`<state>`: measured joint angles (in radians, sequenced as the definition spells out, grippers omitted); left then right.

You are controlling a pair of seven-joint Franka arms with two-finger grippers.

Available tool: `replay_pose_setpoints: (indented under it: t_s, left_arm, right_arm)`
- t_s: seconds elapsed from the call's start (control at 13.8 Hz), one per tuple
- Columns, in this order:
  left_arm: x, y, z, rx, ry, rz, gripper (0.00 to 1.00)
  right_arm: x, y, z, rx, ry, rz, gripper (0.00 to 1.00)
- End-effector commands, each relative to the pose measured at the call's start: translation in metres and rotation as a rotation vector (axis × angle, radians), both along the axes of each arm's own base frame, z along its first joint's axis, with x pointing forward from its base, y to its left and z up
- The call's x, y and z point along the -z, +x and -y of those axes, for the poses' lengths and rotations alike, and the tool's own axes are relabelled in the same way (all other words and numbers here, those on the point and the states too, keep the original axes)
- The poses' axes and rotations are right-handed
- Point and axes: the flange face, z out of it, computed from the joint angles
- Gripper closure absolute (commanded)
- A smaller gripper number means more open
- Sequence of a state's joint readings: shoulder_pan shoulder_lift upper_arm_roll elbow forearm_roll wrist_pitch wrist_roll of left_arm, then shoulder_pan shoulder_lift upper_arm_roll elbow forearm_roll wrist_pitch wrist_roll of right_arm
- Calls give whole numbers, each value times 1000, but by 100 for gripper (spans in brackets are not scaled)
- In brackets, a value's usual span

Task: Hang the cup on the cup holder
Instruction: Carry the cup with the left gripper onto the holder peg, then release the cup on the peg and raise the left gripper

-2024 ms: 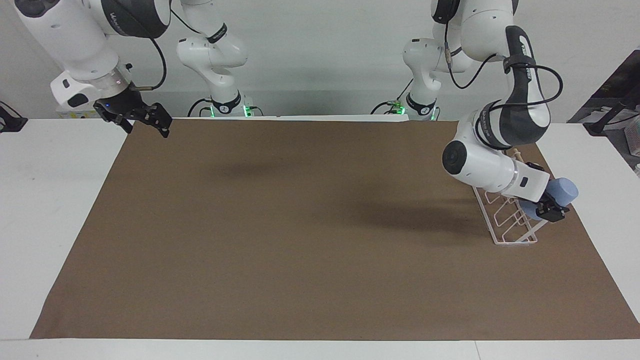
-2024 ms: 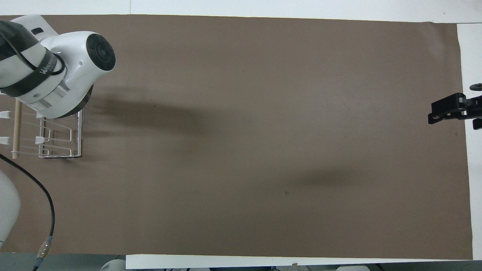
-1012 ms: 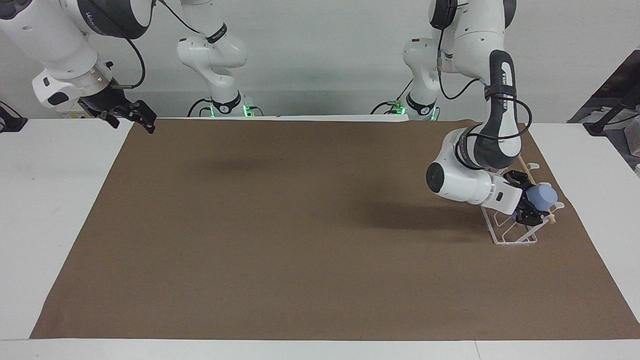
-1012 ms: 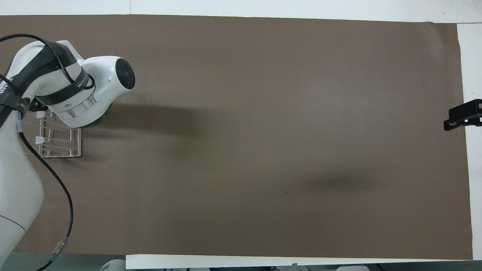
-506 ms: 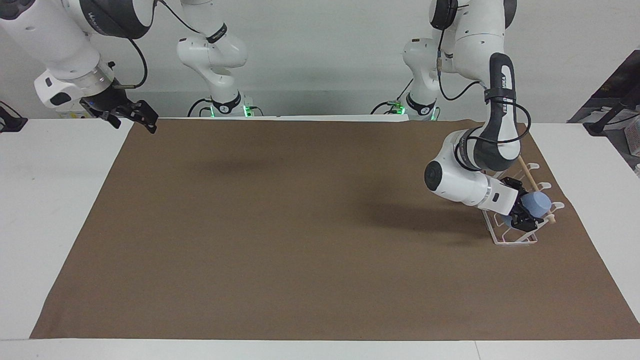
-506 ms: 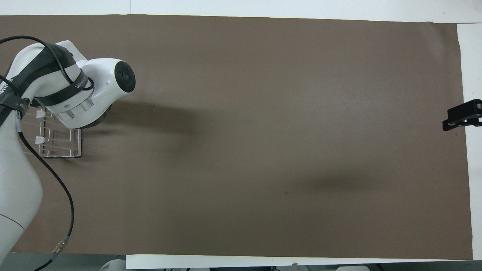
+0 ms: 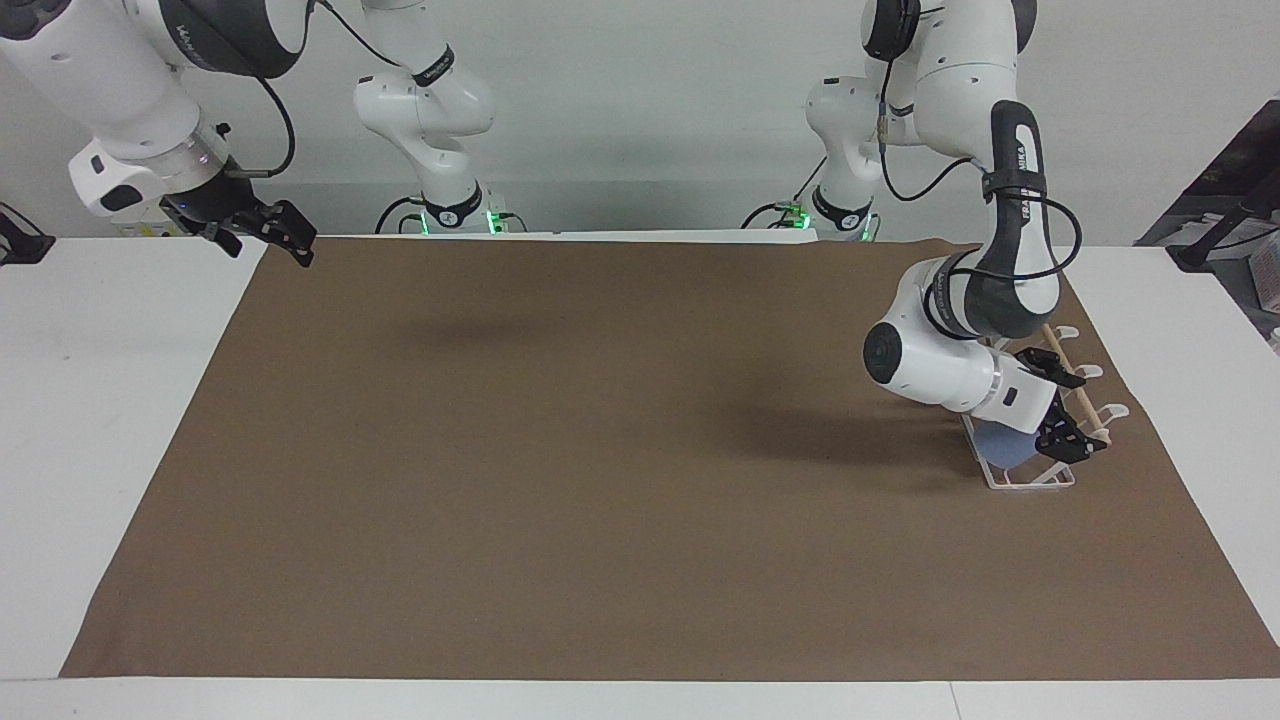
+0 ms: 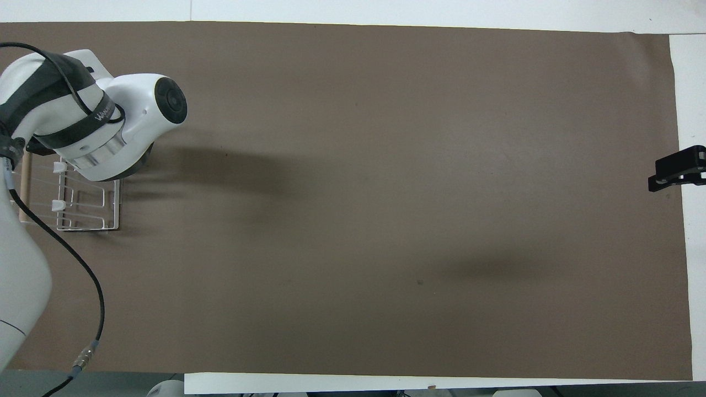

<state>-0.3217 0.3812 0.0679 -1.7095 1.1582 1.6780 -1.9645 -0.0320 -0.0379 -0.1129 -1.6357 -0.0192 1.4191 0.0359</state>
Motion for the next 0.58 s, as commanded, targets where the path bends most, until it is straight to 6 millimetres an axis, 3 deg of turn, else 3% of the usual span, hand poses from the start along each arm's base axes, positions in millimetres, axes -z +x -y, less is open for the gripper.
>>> replay_pose_setpoints:
  t_s: [0.0,0.07,0.22,0.43,0.51]
  left_arm:
    - [-73,19,7,1,-136,-104,0]
    - [-103,17,7,17,-193,-164,0]
    - [-128,8,0,34,-232,-338,0]
    - [-134,-5,-3,142,-368,-591,0]
    - [-137,-9,-14,172,-464,-637,0]
  right_arm:
    - [-1,-7,1,-18,-2,-2,1]
    - [-1,-7,1,-18,-2,-2,1]
    - [-1,-7,1,-18,-2,-2,1]
    - [0,-7,1,-18,-2,-3,1]
    - [-1,-7,1,-18,-2,-2,1]
